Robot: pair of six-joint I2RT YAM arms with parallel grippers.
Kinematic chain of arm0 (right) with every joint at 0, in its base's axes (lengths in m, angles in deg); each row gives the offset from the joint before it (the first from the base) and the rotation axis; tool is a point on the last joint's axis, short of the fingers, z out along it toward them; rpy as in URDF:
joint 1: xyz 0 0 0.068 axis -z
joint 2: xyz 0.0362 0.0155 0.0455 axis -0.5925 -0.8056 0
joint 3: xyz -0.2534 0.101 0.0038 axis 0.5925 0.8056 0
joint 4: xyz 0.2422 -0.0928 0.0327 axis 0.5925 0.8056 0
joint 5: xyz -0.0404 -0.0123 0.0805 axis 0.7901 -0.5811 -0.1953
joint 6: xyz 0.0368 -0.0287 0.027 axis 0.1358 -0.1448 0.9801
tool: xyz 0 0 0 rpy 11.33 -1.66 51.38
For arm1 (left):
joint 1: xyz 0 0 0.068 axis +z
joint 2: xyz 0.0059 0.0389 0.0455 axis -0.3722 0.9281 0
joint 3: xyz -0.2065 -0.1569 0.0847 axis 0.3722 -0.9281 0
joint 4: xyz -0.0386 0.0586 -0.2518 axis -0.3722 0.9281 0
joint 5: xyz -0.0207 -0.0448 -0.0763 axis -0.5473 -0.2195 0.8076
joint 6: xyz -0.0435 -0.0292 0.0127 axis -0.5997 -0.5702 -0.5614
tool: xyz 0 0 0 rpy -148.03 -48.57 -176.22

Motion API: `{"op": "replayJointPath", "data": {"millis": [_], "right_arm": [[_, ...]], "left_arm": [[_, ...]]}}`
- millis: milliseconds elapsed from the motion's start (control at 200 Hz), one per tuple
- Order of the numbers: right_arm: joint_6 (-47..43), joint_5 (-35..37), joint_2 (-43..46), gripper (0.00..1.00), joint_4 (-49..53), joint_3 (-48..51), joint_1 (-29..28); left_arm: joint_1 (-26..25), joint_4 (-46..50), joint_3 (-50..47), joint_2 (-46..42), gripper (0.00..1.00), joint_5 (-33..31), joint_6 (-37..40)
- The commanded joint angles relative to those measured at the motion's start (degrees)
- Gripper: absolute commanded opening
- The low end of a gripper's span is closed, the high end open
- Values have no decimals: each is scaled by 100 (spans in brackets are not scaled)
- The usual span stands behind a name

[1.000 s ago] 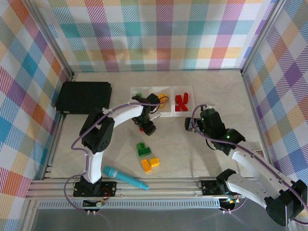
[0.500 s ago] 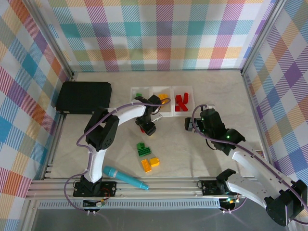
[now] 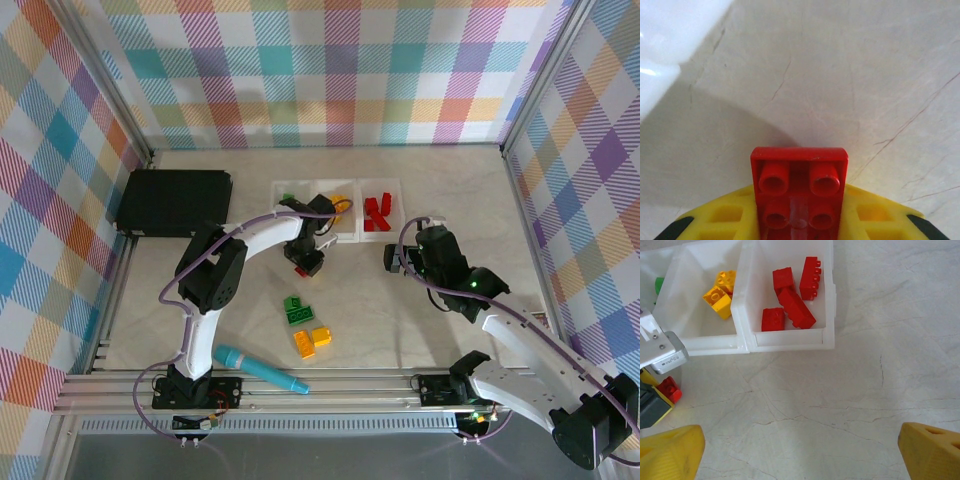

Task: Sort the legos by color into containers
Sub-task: Pick up the lego from the center of the table, then place the lego in the container.

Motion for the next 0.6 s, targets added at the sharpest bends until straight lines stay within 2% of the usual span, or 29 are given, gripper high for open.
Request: {"op": "replayJointPath", "data": {"millis": [0,160,275,350,595], "right_arm": [[-4,15,48,99,-18,-170,31],[-65,127,167,99,86,-218,25],[-61,212,306,99,121,-169,38],[-29,217,389,99,157,-121,40],[-37,356,762,99,518,-35,37]], "left_arm": [[-85,-100,347,-345,17,275,-450],[-235,-442,879,-544,15,476,-854],[-263,-866,1426,-433,13,582,-1478],[-299,-1005,1901,-185,10,678,-1748],[-414,-1112,3734,998,10,500,-2449]]}}
